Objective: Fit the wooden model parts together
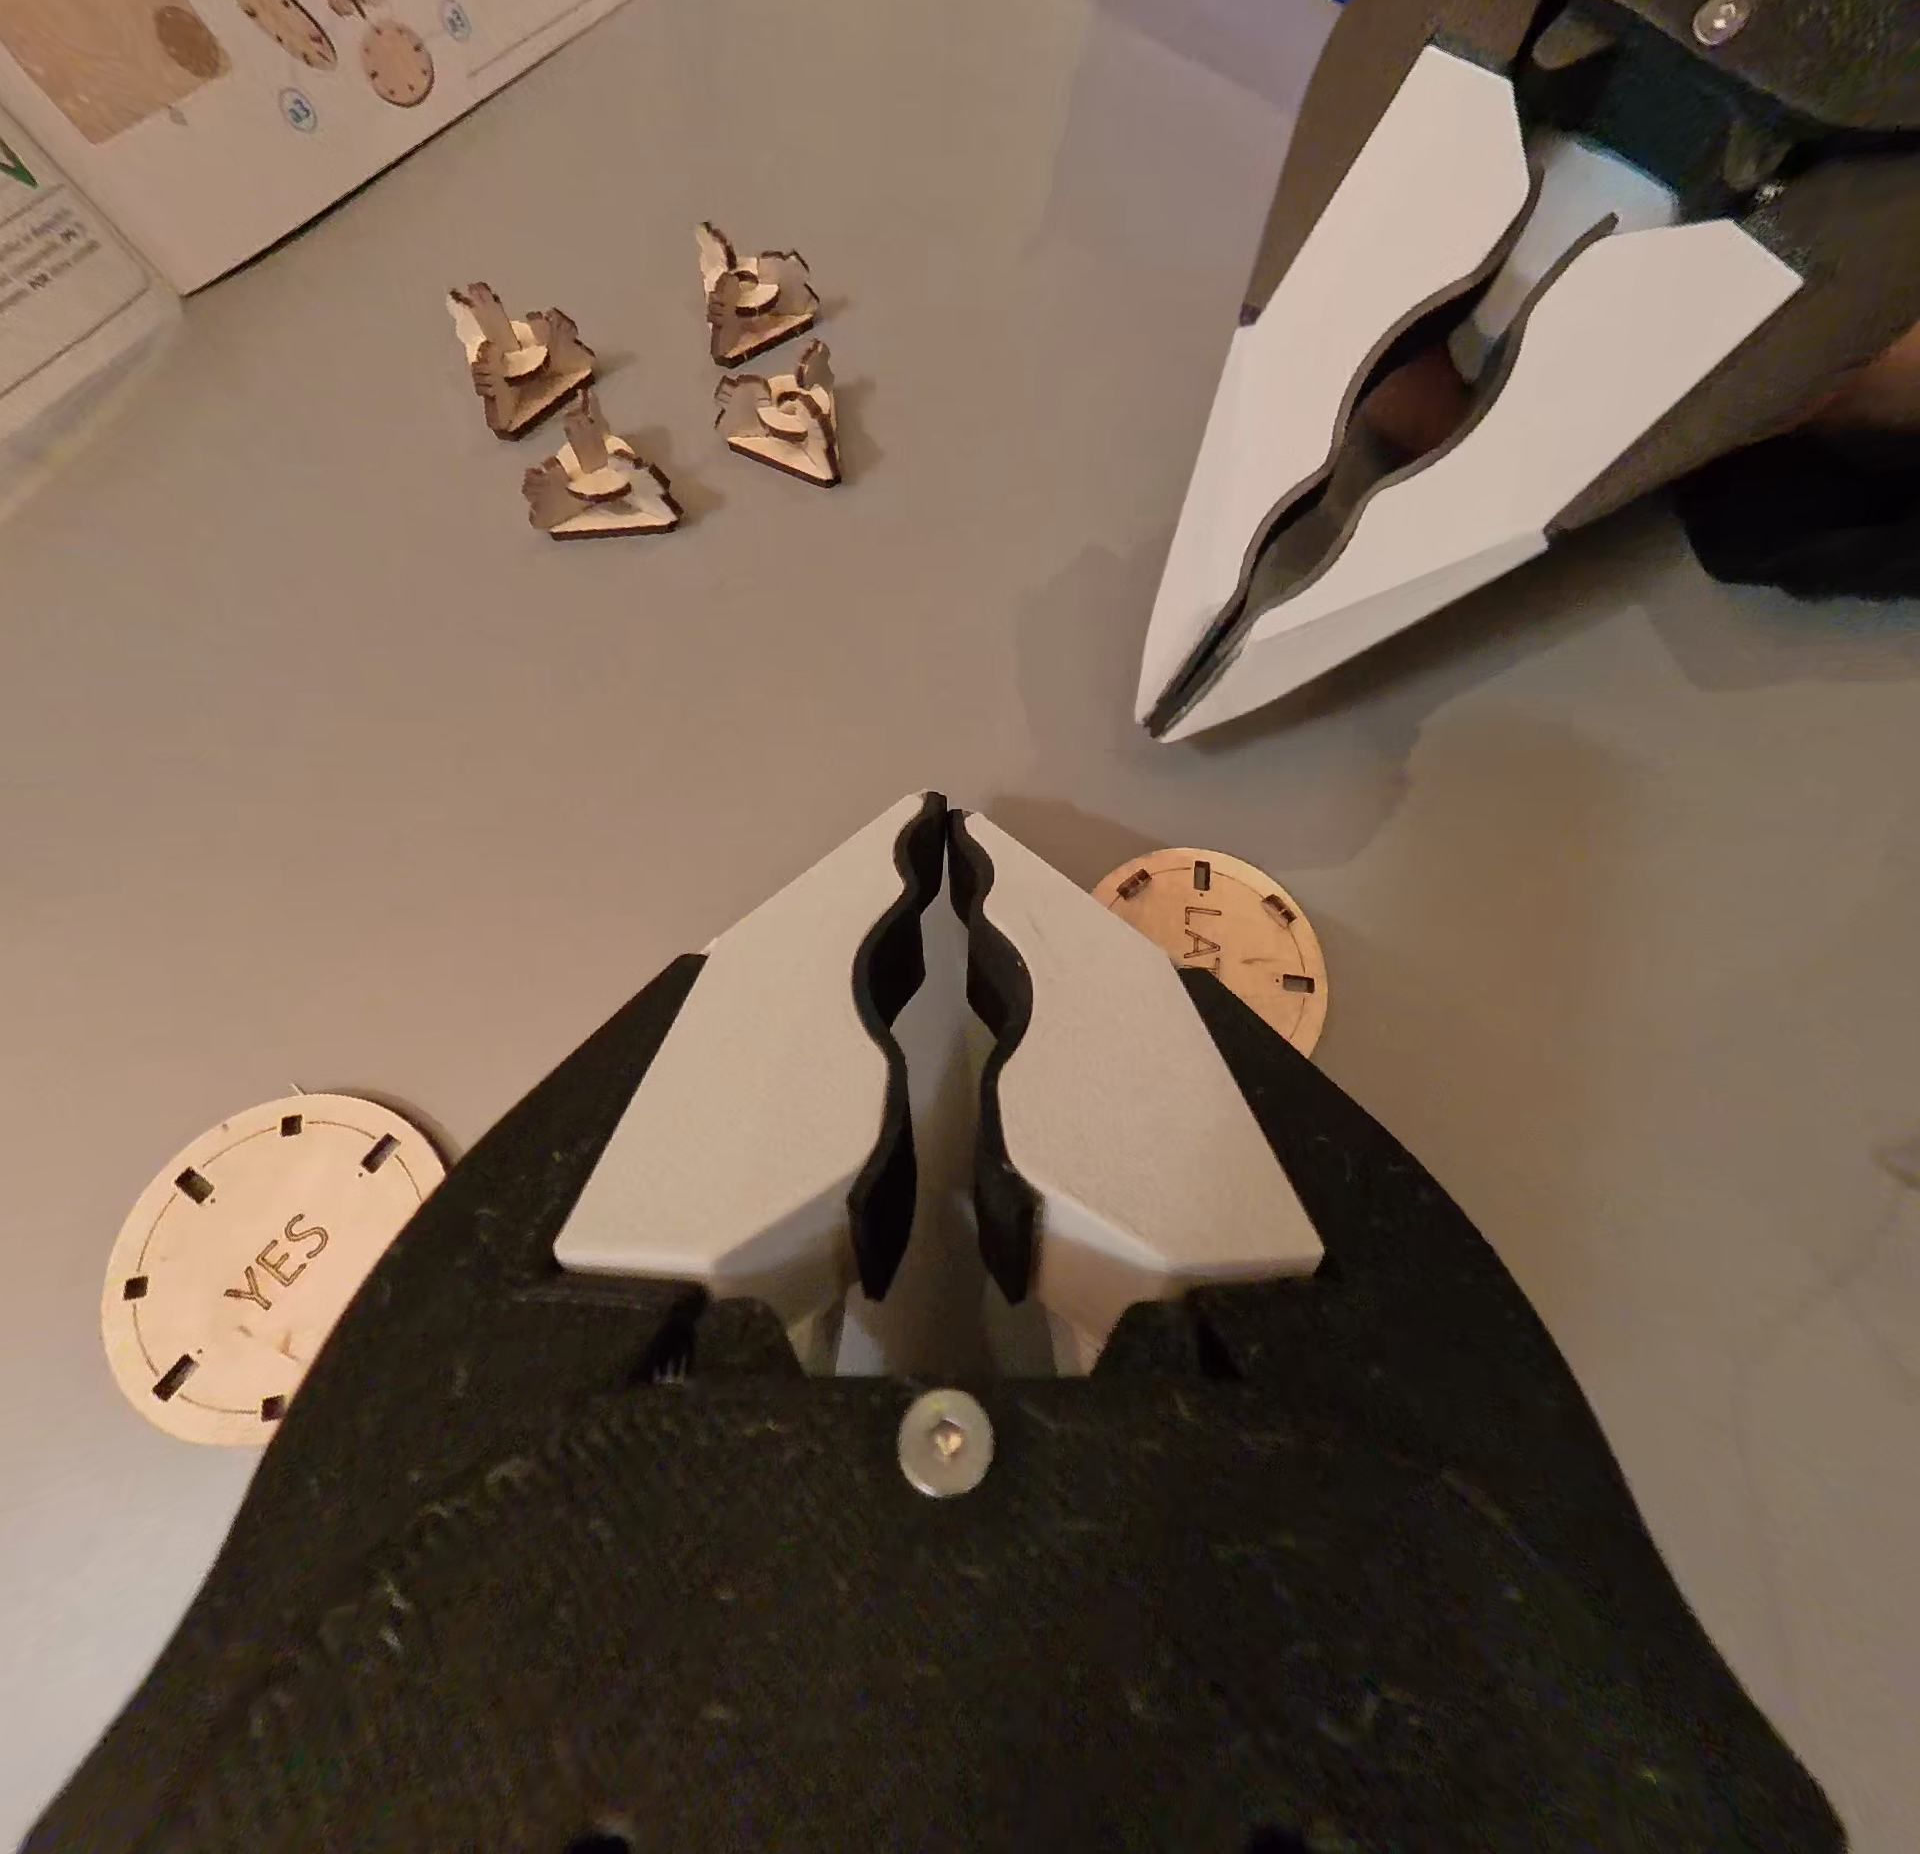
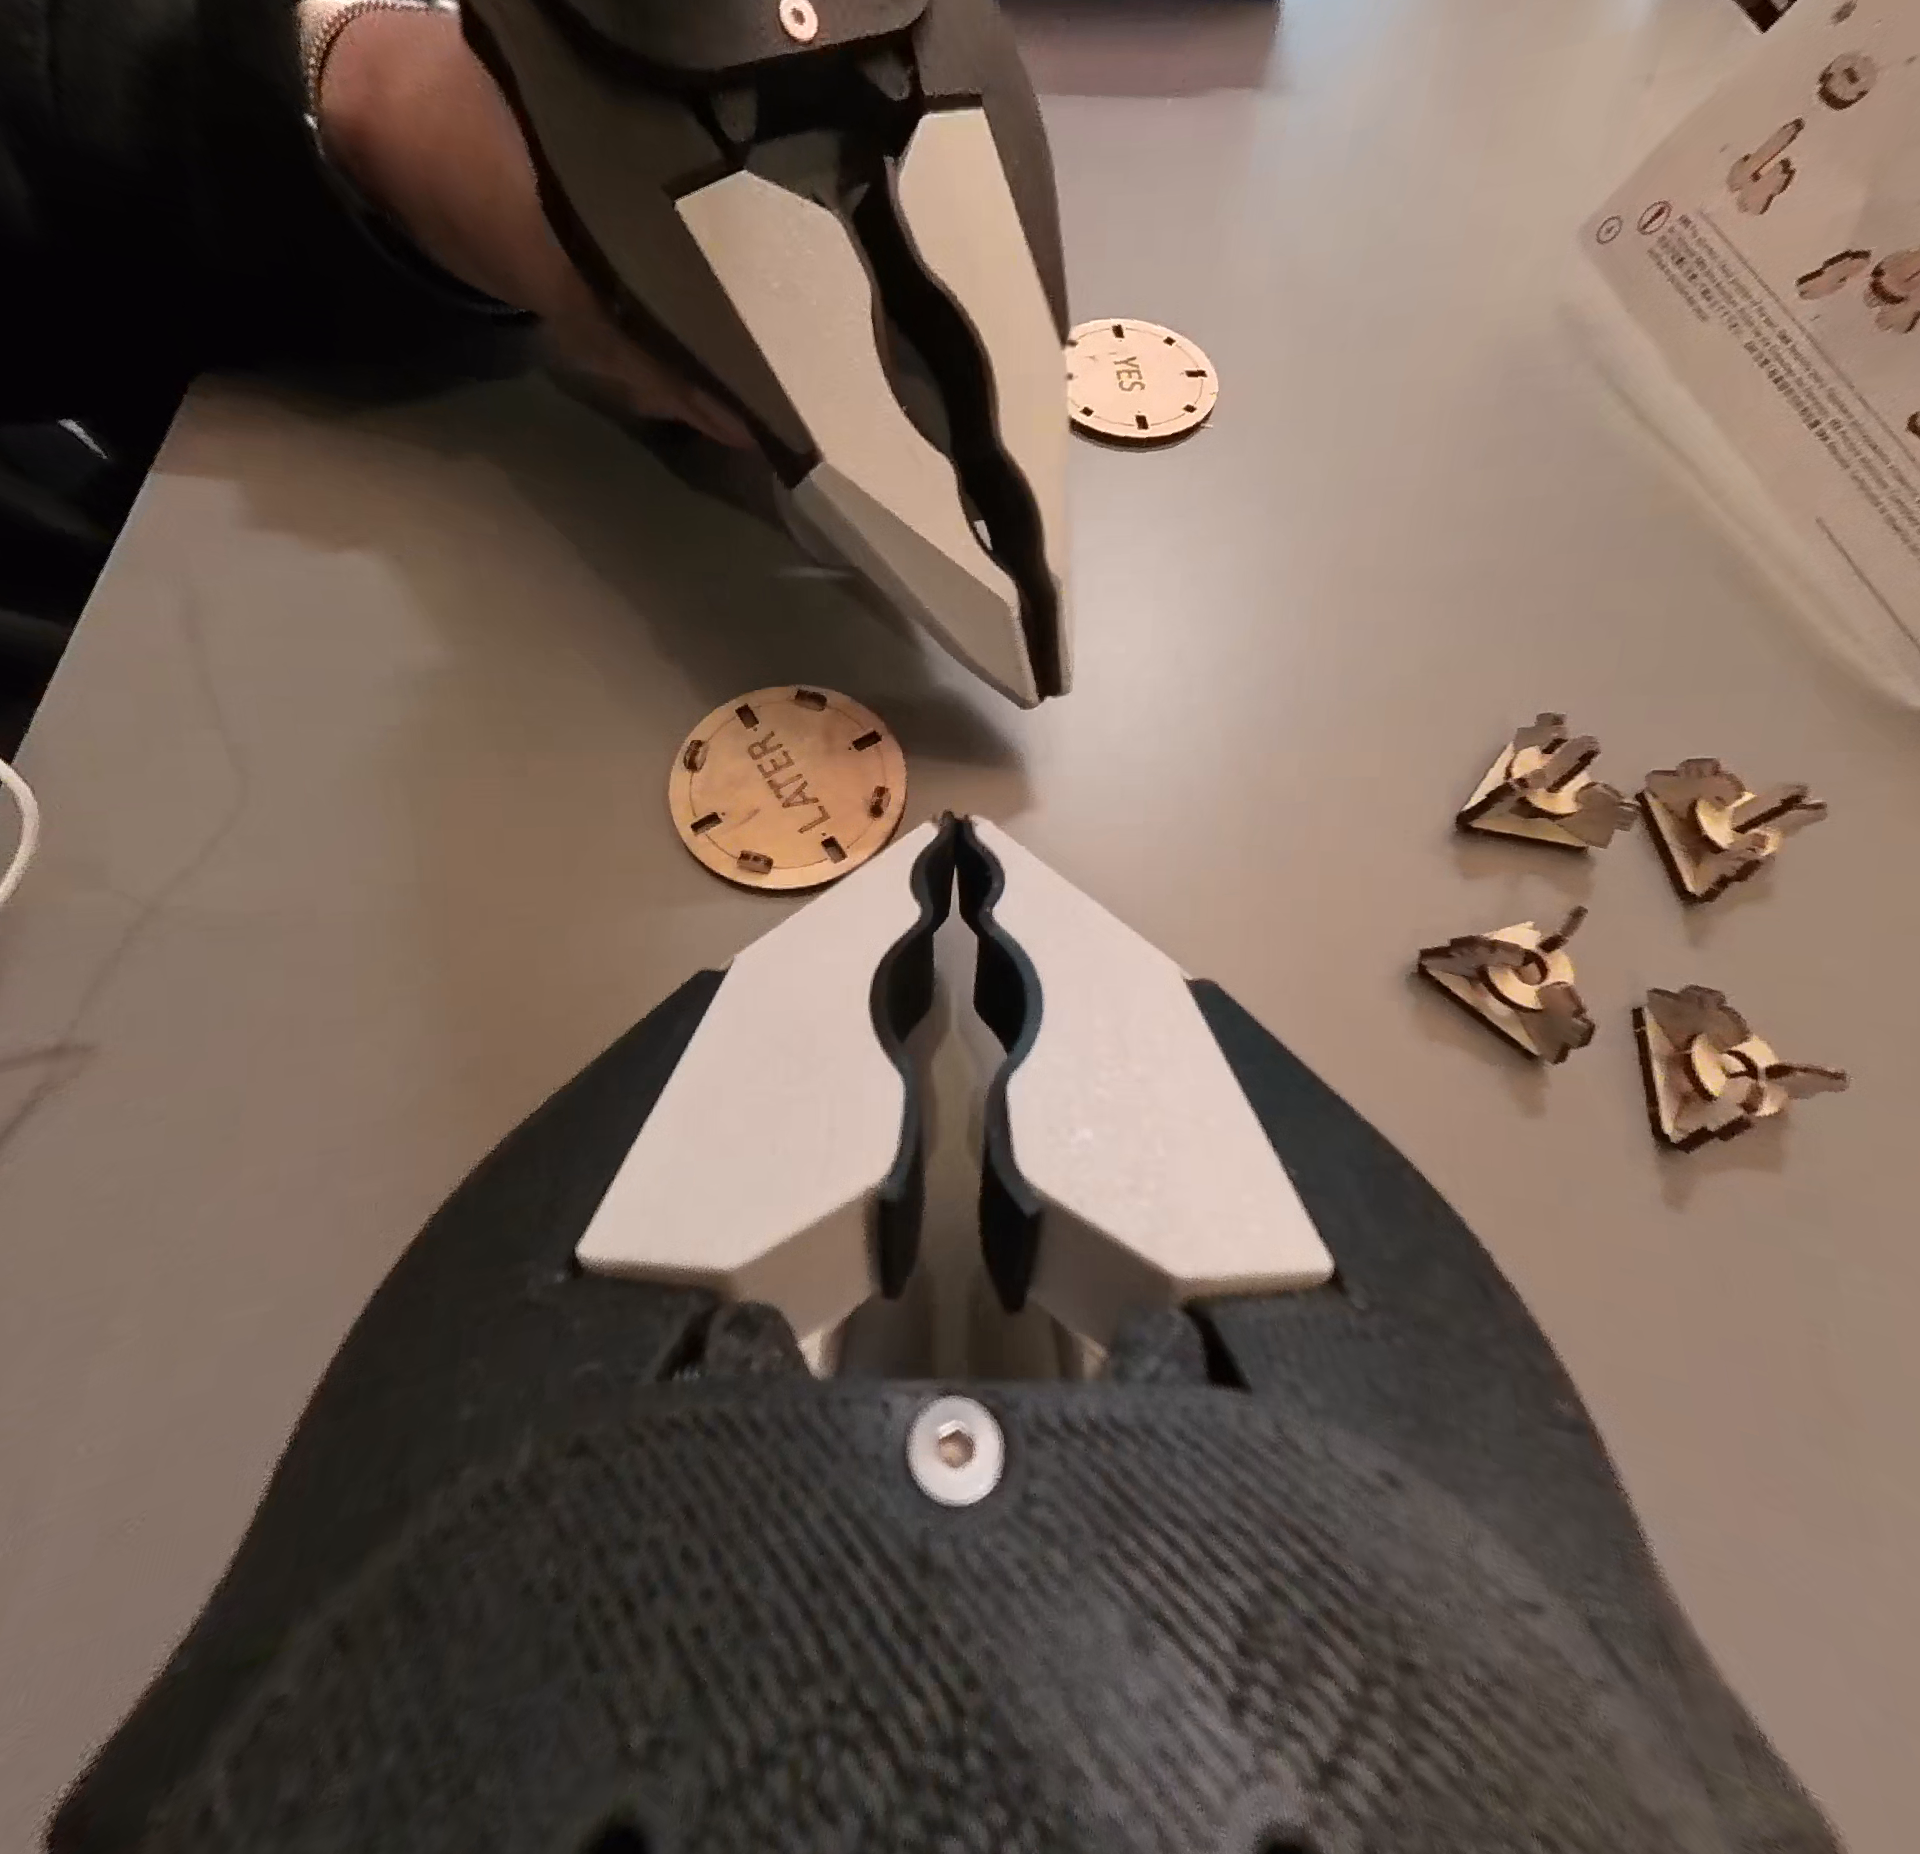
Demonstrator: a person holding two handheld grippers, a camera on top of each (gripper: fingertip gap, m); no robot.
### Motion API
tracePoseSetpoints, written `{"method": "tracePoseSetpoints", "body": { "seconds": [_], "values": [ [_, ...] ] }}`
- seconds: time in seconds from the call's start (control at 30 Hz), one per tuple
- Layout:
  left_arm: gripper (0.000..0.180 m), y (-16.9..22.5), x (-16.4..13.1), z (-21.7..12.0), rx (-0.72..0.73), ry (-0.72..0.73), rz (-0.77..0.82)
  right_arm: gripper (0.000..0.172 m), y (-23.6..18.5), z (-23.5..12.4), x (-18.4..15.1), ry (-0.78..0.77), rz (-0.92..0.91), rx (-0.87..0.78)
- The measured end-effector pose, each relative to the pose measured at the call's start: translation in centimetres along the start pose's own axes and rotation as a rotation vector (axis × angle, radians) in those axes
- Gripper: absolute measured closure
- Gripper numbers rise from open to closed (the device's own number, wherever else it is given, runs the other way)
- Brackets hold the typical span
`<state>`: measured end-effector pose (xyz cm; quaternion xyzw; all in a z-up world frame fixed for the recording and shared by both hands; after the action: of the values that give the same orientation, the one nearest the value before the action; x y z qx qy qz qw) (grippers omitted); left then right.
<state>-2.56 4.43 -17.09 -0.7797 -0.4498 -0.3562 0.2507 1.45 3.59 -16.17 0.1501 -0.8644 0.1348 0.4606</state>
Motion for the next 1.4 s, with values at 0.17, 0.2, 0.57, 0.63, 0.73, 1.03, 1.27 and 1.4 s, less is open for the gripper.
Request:
{"method": "tracePoseSetpoints", "body": {
  "seconds": [0.17, 0.2, 0.57, 0.63, 0.73, 1.03, 1.27, 1.4],
  "values": [
    [0.180, -0.2, 0.0, 0.0, 0.014, 0.000, -0.008, 0.172, -0.1, 0.1, -0.2, -0.022, -0.027, -0.026],
    [0.180, -0.3, 0.0, 0.1, 0.019, -0.004, -0.011, 0.172, 0.0, 0.1, -0.2, -0.023, -0.025, -0.027],
    [0.178, -0.7, -0.2, 0.4, 0.037, -0.026, -0.030, 0.172, 0.2, 0.3, -0.7, -0.056, -0.020, -0.051],
    [0.178, -0.8, -0.2, 0.4, 0.037, -0.029, -0.037, 0.172, 0.1, 0.6, -1.0, -0.093, -0.043, -0.064],
    [0.178, -0.8, -0.2, 0.4, 0.035, -0.030, -0.043, 0.172, 0.0, 1.0, -1.4, -0.140, -0.083, -0.087],
    [0.176, -0.7, -0.4, 0.6, 0.040, -0.048, -0.025, 0.172, -0.1, 1.2, -1.7, -0.170, -0.112, -0.105],
    [0.176, -1.2, -0.5, 0.6, 0.034, -0.058, -0.087, 0.172, -0.1, 1.2, -1.7, -0.172, -0.110, -0.105],
    [0.175, -1.4, -0.3, 0.4, 0.018, -0.041, -0.122, 0.172, 0.0, 1.2, -1.6, -0.169, -0.111, -0.111]
  ]
}}
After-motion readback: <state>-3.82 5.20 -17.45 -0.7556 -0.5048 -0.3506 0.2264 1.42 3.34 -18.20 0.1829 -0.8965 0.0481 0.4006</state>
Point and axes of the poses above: each gripper's, where its closed fingertips meet, z out along the fingers, x out of its top, y = z × x across the jaws, the point moved 1 cm from there along -z, back along the fingers, and after that the axes turned 14 degrees about x, right-handed, at the moved point
